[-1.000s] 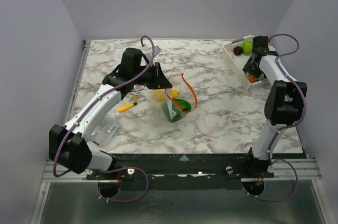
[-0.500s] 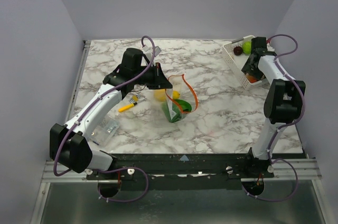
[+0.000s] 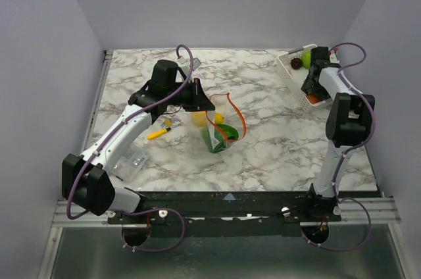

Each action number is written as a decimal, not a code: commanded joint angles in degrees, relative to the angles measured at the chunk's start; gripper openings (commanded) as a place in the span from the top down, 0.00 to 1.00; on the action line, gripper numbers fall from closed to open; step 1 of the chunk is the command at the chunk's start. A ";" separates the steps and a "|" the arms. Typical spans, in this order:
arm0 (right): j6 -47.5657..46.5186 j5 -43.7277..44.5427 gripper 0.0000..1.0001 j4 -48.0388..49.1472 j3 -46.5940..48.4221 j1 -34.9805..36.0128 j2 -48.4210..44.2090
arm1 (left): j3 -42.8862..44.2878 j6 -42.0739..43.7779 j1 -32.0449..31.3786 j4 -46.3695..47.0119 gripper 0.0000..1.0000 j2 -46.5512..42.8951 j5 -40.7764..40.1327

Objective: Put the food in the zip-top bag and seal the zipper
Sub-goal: Adjust the fake fruit in the bin, then pick up the fake fruit from the bin.

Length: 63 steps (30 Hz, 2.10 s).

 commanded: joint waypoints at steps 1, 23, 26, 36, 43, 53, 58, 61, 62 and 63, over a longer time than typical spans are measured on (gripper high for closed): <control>-0.05 -1.83 0.41 -2.87 1.06 -0.15 5.09 | 0.86 0.13 -0.23 0.87 1.00 0.45 1.22; -0.49 0.59 0.93 -2.43 7.81 -0.27 0.17 | 0.85 0.13 -0.23 0.88 1.00 1.00 1.35; -1.00 1.38 0.94 -2.47 10.22 -0.37 0.39 | 0.85 0.11 -0.23 0.90 1.00 0.90 1.30; -2.75 -4.79 0.61 -7.25 7.92 -0.51 -1.48 | 0.89 -0.06 -0.23 0.91 1.00 0.82 1.66; -3.14 -2.99 0.33 -9.10 6.86 -0.55 0.04 | 0.71 -0.20 -0.32 1.28 1.00 0.56 1.74; -4.50 -4.69 0.43 -11.38 3.92 -0.56 -3.76 | 0.70 -0.37 -0.32 1.34 1.00 0.89 2.18; -4.94 -4.83 0.47 -11.49 4.08 -0.54 -1.18 | 0.71 -0.33 -0.30 1.30 1.00 0.76 2.01; -5.22 -3.31 0.44 -11.09 4.98 -0.50 1.31 | 0.75 -0.32 -0.32 1.27 1.00 0.82 2.01; -5.37 -2.96 0.42 -11.08 5.49 -0.50 2.25 | 0.75 -0.33 -0.32 1.29 1.00 0.90 2.05; -5.37 -2.33 0.40 -11.48 6.17 -0.52 3.37 | 0.75 -0.33 -0.37 1.26 1.00 0.84 2.10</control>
